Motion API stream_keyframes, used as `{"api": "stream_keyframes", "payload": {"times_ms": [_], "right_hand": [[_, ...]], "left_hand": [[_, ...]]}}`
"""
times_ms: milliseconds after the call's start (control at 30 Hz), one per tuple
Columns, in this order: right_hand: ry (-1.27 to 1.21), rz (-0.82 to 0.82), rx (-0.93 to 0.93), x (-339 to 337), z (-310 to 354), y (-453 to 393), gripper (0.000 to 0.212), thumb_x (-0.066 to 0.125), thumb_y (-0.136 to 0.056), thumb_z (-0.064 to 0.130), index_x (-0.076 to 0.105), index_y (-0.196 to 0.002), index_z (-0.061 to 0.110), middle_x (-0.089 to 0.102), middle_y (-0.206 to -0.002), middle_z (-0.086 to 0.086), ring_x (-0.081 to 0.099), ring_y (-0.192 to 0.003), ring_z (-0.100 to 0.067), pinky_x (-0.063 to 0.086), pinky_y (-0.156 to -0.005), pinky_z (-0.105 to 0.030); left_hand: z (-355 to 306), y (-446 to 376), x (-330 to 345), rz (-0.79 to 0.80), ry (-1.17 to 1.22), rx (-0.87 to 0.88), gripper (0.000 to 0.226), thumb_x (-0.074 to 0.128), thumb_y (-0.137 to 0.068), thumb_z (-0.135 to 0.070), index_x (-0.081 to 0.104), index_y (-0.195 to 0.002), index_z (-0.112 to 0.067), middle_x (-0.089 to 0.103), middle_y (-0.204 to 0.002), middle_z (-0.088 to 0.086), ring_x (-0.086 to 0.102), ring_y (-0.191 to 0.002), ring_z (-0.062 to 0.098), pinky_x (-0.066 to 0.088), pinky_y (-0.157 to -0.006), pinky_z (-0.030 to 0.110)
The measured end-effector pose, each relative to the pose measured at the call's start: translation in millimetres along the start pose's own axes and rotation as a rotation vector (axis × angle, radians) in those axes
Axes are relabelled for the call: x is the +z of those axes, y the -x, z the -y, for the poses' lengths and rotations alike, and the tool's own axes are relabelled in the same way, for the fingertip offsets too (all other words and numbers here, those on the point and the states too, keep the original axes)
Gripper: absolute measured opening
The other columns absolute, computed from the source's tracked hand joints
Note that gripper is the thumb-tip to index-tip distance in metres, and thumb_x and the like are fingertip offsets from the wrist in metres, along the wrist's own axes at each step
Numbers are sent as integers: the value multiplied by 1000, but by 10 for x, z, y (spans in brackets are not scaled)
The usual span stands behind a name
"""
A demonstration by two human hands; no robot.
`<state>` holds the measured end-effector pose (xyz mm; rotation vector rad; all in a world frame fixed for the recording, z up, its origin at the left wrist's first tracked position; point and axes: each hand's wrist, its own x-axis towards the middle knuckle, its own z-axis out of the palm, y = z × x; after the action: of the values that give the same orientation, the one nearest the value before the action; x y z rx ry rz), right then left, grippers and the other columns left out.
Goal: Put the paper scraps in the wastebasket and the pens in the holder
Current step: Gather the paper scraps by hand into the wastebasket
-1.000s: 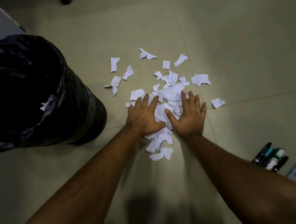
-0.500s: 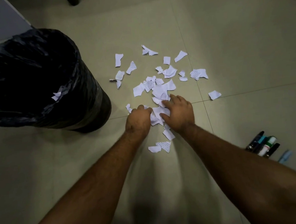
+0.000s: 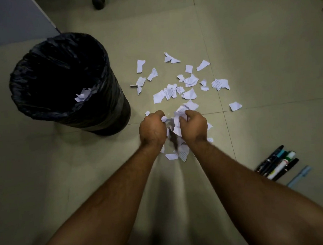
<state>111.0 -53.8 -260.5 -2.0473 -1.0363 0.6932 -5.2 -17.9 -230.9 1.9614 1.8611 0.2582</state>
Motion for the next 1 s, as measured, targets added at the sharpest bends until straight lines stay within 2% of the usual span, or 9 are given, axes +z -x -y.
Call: {"api": "stream_keyframes", "payload": {"times_ms": [167, 267, 400, 500, 633, 767, 867, 933, 1000], "right_hand": [[-151, -88, 72, -256, 594, 148, 44, 65, -89, 22, 38, -55, 20, 38, -53, 5, 34, -54, -14, 26, -50, -27], [-229, -152, 50, -399, 984, 263, 41, 65, -90, 20, 39, -58, 17, 33, -52, 7, 33, -50, -9, 25, -50, -22], [-378, -158, -9, -467, 1636, 294, 49, 66, -92, 24, 36, -53, 26, 36, -50, 8, 35, -48, -8, 30, -49, -14], [-462, -70, -86, -380, 2180, 330, 49, 66, -91, 23, 38, -52, 27, 39, -48, 10, 36, -47, -7, 28, -48, -14], [-413, 74, -178, -147, 2658, 427, 39, 63, -91, 21, 43, -58, 21, 44, -54, 8, 39, -53, -6, 31, -52, -20], [-235, 270, -224, 132, 2916, 426, 30, 57, -91, 17, 48, -62, 17, 50, -59, 4, 46, -61, -18, 29, -51, -27], [-14, 460, -231, 199, 3013, 364, 9, 59, -91, 17, 64, -84, 15, 68, -88, -7, 63, -87, -28, 42, -63, -25], [24, 492, -180, 202, 3046, 288, 27, 61, -90, 16, 68, -116, 14, 69, -119, -12, 62, -112, -32, 50, -88, -30], [-2, 460, -124, 185, 3066, 224, 39, 61, -88, 13, 65, -127, 16, 65, -130, -9, 60, -120, -30, 48, -100, -30]], "left_hand": [[-265, 80, -601, -99, 66, -12, 9, 54, -81, -7, 59, -75, -11, 66, -77, 10, 60, -70, 34, 49, -59, 34], [-441, 101, -1080, -169, 130, -2, 14, 55, -82, -9, 52, -69, -14, 65, -75, 12, 59, -71, 35, 49, -60, 37], [-585, 105, -1618, -257, 271, 49, 23, 62, -88, -27, 61, -75, -8, 69, -77, 14, 63, -74, 36, 53, -64, 44], [-445, 67, -2091, -398, 343, -25, 32, 60, -89, -38, 61, -74, -10, 67, -72, 7, 65, -72, 29, 54, -63, 40], [-114, 11, -2544, -484, 296, -141, 15, 60, -86, -25, 62, -78, -13, 66, -74, 2, 62, -70, 23, 51, -61, 34], [301, -143, -2764, -468, 195, -255, 19, 55, -91, -19, 53, -73, -12, 56, -70, 3, 52, -67, 24, 36, -52, 29], [527, -245, -2787, -331, 131, -289, 4, 56, -89, -18, 54, -90, -15, 62, -90, 11, 54, -79, 26, 38, -62, 29], [565, -289, -2747, -180, 45, -274, 36, 54, -92, -25, 47, -127, -16, 62, -114, 15, 60, -98, 35, 48, -76, 36], [558, -289, -2708, -109, -41, -240, 49, 48, -94, -26, 34, -141, -18, 60, -122, 17, 59, -107, 38, 51, -85, 43]]}}
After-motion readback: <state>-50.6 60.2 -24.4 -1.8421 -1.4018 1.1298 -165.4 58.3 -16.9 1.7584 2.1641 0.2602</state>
